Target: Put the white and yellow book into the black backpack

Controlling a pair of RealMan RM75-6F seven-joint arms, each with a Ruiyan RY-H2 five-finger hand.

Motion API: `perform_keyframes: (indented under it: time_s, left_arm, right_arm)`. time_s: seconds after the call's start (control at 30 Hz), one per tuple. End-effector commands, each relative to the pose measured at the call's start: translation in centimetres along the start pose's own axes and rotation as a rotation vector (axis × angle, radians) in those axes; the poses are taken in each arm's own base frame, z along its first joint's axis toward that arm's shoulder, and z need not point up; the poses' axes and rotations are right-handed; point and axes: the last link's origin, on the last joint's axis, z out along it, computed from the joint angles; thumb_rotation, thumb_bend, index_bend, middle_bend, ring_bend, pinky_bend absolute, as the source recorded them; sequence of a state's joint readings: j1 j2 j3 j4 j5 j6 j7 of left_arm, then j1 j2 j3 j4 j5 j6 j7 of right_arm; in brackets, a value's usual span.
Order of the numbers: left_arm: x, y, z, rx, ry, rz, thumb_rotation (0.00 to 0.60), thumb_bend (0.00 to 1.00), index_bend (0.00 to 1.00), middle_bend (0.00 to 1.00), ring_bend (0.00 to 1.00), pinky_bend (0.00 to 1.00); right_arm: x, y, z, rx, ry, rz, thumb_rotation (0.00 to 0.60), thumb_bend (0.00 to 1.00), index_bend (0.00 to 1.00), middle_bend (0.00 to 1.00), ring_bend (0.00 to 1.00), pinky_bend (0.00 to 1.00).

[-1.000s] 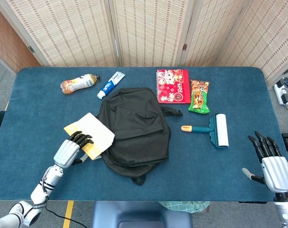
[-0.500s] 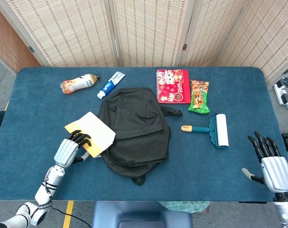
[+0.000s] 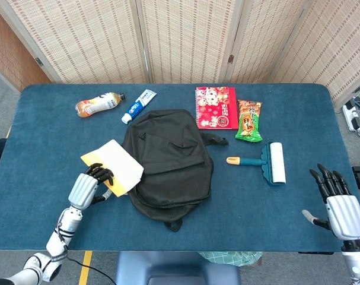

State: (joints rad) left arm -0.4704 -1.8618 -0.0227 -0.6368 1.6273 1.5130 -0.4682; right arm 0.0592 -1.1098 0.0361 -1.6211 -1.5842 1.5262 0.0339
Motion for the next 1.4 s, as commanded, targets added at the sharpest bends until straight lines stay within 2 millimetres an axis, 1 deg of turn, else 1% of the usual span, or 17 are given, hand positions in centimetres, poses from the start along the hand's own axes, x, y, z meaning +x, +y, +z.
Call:
perform_keyframes:
  time_s: [0.03,0.23,0.37,0.6,0.77,0.83,1.0,1.1,1.27,1.4]
  left_arm:
    - [0.5,-0.2,-0.3,-0.008,0.021,0.001,0.600,0.50,0.67,0.50,0.43,0.28]
    - [2.3,-0.6,-1.4,-0.048,0.058,0.029,0.600,0.55,0.67,0.58,0.49,0.28]
    - [3.7,-1.0,-2.0,-0.063,0.089,0.048,0.600,0.57,0.67,0.63,0.52,0.29]
    - [6.5,-1.5,-3.0,-0.084,0.160,0.086,0.600,0.57,0.67,0.65,0.54,0.30]
    - [8.3,-1.5,-3.2,-0.108,0.213,0.115,0.600,0.57,0.68,0.66,0.55,0.30]
    - [8.8,-1.3,-3.1,-0.122,0.231,0.124,0.600,0.57,0.68,0.67,0.55,0.30]
    - [9.6,-0.6,-3.1,-0.161,0.262,0.133,0.600,0.57,0.68,0.68,0.56,0.30]
    - [9.8,0.1,-3.0,-0.195,0.278,0.145,0.600,0.57,0.68,0.68,0.56,0.30]
    - [9.9,0.9,-2.9,-0.232,0.288,0.151,0.600,0.57,0.68,0.68,0.56,0.30]
    - [9.9,1.5,-2.7,-0.255,0.289,0.146,0.600,0.56,0.69,0.68,0.56,0.30]
  right_arm:
    - [0.0,-0.1,0.1,0.005,0.000,0.001,0.600,0.14,0.00,0.02,0.08,0.06]
    - [0.0,-0.4,0.1,0.019,-0.003,0.002,0.600,0.13,0.00,0.02,0.08,0.06]
    - [0.0,-0.8,0.3,0.042,-0.006,-0.003,0.600,0.13,0.00,0.02,0.08,0.06]
    - [-0.1,-2.0,1.0,0.091,-0.014,-0.003,0.600,0.13,0.00,0.02,0.08,0.06]
    - [-0.5,-3.6,2.1,0.154,-0.054,-0.008,0.600,0.14,0.00,0.02,0.09,0.06]
    - [-0.8,-4.7,2.7,0.195,-0.082,-0.004,0.600,0.15,0.00,0.02,0.09,0.08]
    - [-1.9,-7.6,4.3,0.293,-0.159,0.025,0.600,0.21,0.00,0.06,0.12,0.15]
    - [-3.0,-10.0,5.5,0.367,-0.215,0.036,0.600,0.21,0.00,0.09,0.14,0.18]
    - [-4.8,-13.8,7.5,0.460,-0.300,0.060,0.600,0.21,0.09,0.16,0.17,0.22]
    - [-6.2,-16.9,9.3,0.520,-0.354,0.075,0.600,0.23,0.13,0.18,0.19,0.23]
